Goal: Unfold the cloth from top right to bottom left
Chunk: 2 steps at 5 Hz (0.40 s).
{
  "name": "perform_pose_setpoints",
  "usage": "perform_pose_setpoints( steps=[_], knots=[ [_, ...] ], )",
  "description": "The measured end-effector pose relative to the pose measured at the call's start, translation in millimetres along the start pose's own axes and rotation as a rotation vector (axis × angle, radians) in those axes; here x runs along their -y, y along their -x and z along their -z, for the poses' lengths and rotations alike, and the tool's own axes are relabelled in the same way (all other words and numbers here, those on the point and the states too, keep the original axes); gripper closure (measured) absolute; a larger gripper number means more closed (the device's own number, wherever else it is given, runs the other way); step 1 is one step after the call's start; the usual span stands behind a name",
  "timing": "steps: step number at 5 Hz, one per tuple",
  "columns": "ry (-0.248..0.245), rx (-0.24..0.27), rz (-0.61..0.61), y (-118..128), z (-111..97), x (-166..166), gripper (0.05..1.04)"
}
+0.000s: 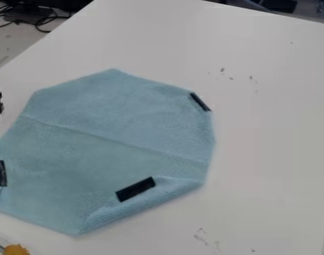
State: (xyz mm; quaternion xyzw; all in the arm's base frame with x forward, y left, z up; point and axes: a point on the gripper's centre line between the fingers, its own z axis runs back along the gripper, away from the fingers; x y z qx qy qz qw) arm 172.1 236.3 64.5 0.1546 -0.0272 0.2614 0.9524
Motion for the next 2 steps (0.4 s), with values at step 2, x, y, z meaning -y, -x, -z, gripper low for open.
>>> perform_pose_setpoints(
  steps=[2],
  knots=[
    [0.118,0.057,0.192,-16,-25,52,0.083]
  ],
)
